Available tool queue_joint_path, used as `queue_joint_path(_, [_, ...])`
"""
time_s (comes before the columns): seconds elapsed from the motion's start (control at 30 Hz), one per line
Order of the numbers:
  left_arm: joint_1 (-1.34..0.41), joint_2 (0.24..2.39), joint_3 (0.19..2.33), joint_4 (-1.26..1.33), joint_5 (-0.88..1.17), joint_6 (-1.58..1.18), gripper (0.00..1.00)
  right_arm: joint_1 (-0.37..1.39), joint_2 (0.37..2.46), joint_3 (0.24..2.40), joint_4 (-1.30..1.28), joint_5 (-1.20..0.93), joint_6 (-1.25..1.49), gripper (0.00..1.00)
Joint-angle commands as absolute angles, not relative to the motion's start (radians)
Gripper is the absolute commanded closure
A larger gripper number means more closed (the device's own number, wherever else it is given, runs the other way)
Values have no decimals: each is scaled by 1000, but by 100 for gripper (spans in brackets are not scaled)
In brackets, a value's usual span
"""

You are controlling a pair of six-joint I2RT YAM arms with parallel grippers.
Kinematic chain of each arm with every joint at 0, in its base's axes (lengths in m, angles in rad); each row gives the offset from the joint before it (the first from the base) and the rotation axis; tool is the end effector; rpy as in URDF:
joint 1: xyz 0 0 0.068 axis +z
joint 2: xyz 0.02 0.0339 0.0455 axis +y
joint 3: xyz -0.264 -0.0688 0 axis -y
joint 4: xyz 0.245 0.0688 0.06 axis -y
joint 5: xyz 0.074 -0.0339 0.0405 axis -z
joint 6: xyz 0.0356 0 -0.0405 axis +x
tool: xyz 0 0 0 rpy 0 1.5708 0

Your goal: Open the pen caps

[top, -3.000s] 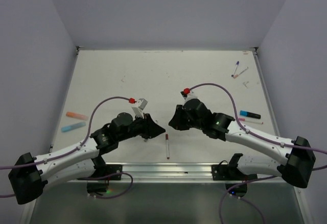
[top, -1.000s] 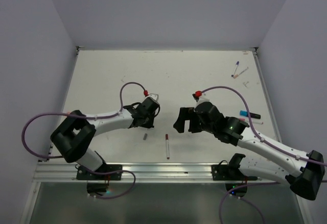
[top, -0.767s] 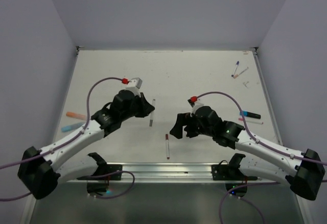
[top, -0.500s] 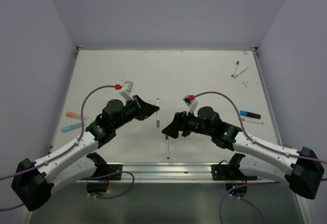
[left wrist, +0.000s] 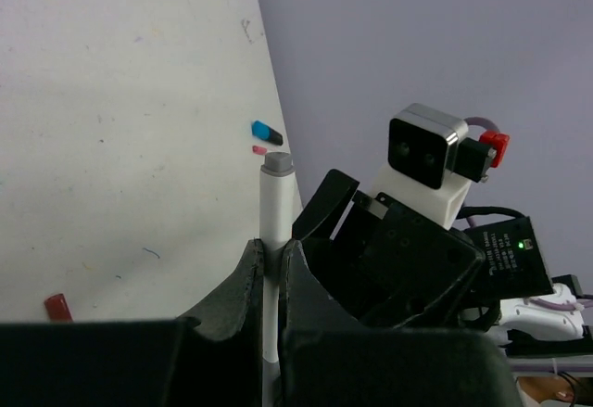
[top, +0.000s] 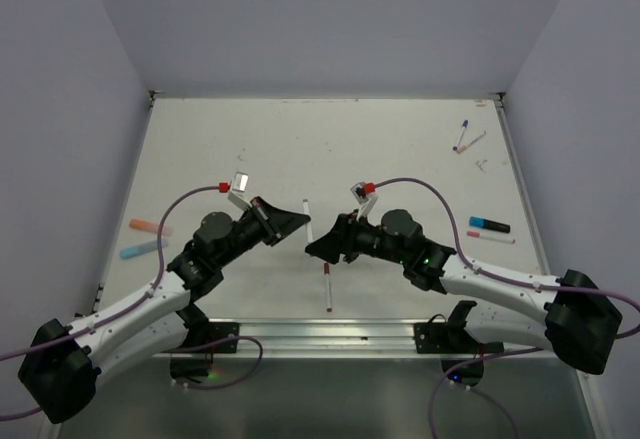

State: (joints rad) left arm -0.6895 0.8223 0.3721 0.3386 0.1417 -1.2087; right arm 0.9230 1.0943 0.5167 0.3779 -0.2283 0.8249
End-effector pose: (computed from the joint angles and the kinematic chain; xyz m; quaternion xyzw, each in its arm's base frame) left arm 0.1477 -0.1283 0.2422 -0.1453 0.7308 -0.5712 0.3443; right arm 0.1405 0.1990 0.2430 -0.1097 0.7646 0.5389 0.3361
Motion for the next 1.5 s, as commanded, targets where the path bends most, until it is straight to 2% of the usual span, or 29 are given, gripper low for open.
queue_joint_path(0.0, [-689, 821, 359, 428, 129, -1259, 100, 936, 1115, 505, 495, -235, 847, 40])
queue_joint_path(0.2, [-689, 821, 344, 451, 121, -1281, 100, 943, 1126, 497, 525, -235, 861, 47])
queue_joint_path(0.37, [-689, 816, 341, 448, 107, -1287, 100, 943, 1124, 479, 554, -242, 874, 60])
queue_joint_path(0.43, [-689, 813, 339, 449, 106, -1290, 100, 942, 1131, 477, 560, -248, 879, 72])
queue_joint_path(0.47, [-689, 815, 337, 451, 104, -1292, 100, 943, 1140, 479, 571, -255, 882, 86])
queue_joint_path(0.5, [-689, 815, 336, 454, 104, -1293, 100, 943, 1146, 479, 577, -267, 891, 96])
queue_joint_path(0.53, [-689, 815, 336, 456, 104, -1293, 100, 942, 1152, 480, 587, -275, 894, 100])
queue_joint_path(0.7, [-690, 847, 360, 457, 141, -1255, 99, 945, 1160, 477, 601, -290, 910, 100])
queue_joint_path(0.73, [-689, 854, 360, 460, 156, -1247, 88, 945, 1158, 476, 597, -290, 910, 100])
queue_joint_path(0.83, [-689, 879, 357, 479, 187, -1227, 72, 945, 1155, 482, 588, -291, 911, 100])
queue_joint_path(0.93, [-689, 896, 359, 492, 216, -1210, 61, 945, 1151, 488, 581, -296, 914, 100])
queue_joint_path(1.03, [-689, 911, 365, 482, 235, -1197, 56, 945, 1141, 499, 558, -291, 905, 100])
queue_joint_path(1.1, [-689, 916, 364, 491, 241, -1192, 65, 943, 1140, 502, 552, -288, 905, 100])
queue_joint_path(1.13, [-689, 916, 362, 495, 242, -1190, 78, 946, 1140, 502, 543, -288, 905, 100])
queue_joint_path(1.2, [-689, 916, 365, 495, 241, -1189, 89, 945, 1140, 502, 548, -295, 902, 100])
queue_joint_path(1.23, [-689, 916, 370, 495, 241, -1186, 100, 945, 1140, 500, 532, -291, 900, 100])
queue_joint_path(1.27, [-689, 916, 373, 482, 236, -1184, 100, 945, 1141, 502, 522, -287, 903, 88])
queue_joint_path(1.33, [-689, 910, 376, 480, 227, -1186, 100, 945, 1144, 494, 526, -291, 902, 76])
queue_joint_path(1.37, [-689, 902, 376, 477, 222, -1186, 100, 945, 1146, 491, 528, -294, 903, 71])
queue_joint_path(1.47, [-689, 882, 380, 448, 198, -1184, 100, 945, 1146, 479, 542, -296, 908, 66])
